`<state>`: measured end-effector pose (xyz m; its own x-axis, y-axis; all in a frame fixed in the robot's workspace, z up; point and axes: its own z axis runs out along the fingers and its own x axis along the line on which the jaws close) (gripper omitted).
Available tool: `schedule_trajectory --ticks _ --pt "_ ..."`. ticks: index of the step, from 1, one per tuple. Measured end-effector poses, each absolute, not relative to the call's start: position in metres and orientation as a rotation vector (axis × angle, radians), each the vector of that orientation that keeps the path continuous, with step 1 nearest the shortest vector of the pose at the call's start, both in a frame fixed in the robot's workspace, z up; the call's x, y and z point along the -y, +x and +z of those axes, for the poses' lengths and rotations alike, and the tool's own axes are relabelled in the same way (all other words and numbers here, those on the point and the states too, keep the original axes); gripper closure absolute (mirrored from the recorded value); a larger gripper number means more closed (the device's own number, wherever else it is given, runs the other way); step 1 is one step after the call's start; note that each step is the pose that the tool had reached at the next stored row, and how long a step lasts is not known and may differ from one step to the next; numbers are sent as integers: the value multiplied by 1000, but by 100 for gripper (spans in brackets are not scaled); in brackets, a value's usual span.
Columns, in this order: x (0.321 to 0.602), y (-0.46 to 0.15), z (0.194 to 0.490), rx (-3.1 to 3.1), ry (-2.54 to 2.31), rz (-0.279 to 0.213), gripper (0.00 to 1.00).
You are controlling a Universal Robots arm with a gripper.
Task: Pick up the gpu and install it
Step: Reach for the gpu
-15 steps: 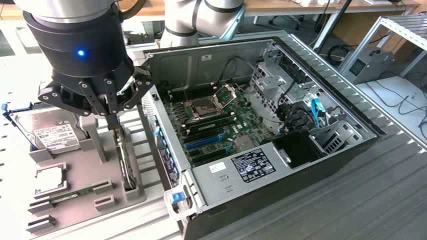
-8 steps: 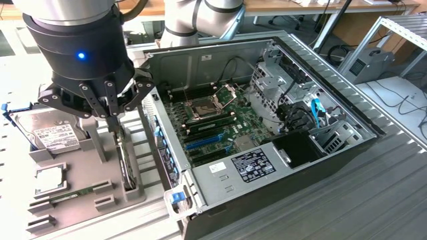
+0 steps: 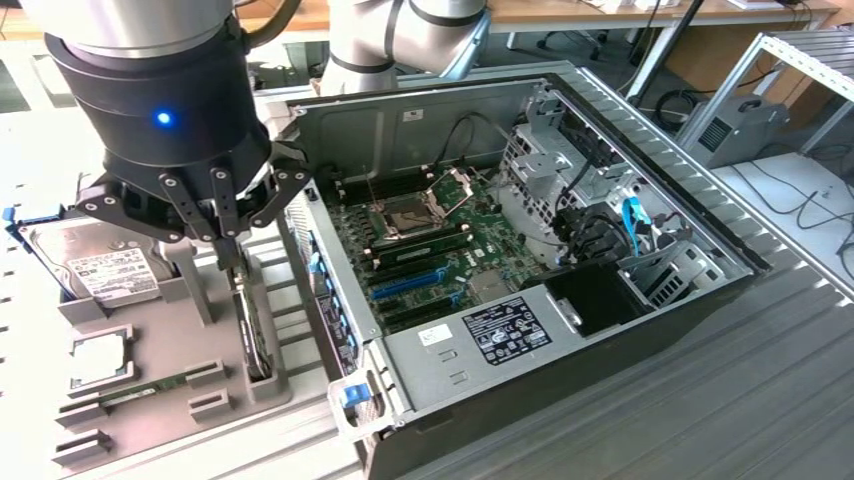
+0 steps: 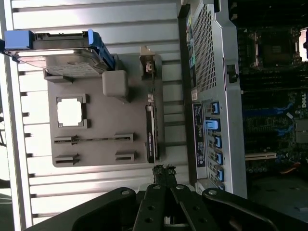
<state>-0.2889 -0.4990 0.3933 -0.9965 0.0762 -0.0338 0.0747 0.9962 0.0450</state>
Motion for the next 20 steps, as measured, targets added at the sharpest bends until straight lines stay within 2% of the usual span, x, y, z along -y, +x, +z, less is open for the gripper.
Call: schedule_trajectory --ticks 20 --pt "498 -288 390 -3103 117 67 89"
